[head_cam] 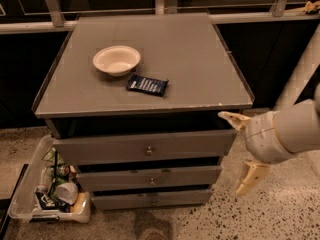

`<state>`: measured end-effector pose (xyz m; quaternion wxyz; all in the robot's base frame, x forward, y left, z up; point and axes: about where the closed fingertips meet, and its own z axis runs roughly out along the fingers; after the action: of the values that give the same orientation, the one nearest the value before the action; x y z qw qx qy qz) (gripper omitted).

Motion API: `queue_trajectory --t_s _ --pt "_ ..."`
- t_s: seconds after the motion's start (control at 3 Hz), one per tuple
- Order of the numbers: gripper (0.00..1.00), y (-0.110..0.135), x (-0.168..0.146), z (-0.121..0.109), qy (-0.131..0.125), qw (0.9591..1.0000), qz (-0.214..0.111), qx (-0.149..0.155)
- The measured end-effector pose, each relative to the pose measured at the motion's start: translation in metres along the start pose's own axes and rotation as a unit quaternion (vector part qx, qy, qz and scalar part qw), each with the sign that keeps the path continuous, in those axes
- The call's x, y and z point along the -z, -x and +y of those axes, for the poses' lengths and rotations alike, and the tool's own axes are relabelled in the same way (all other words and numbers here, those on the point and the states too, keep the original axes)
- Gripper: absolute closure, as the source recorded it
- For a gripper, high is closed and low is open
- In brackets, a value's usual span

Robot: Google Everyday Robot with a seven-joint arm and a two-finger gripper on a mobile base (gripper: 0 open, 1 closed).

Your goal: Open middle drawer

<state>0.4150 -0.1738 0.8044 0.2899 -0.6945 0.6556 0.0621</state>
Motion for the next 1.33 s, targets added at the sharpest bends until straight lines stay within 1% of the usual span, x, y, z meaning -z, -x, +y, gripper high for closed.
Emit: queue_trajectory --t_s 0.33,0.67,1.0,1.33 --pt "0.0 -0.016 -0.053 -0.004 0.008 0.9998 -0.013 0.01" --pt "0.0 -0.027 -0.092 0.007 0.005 0.9996 -0.007 0.027" --pt "0.0 -0.05 -0.123 0.024 0.002 0.9997 0.008 0.021" --pt "0.0 -0.081 -0.149 0.047 0.009 0.9993 0.026 -0.024"
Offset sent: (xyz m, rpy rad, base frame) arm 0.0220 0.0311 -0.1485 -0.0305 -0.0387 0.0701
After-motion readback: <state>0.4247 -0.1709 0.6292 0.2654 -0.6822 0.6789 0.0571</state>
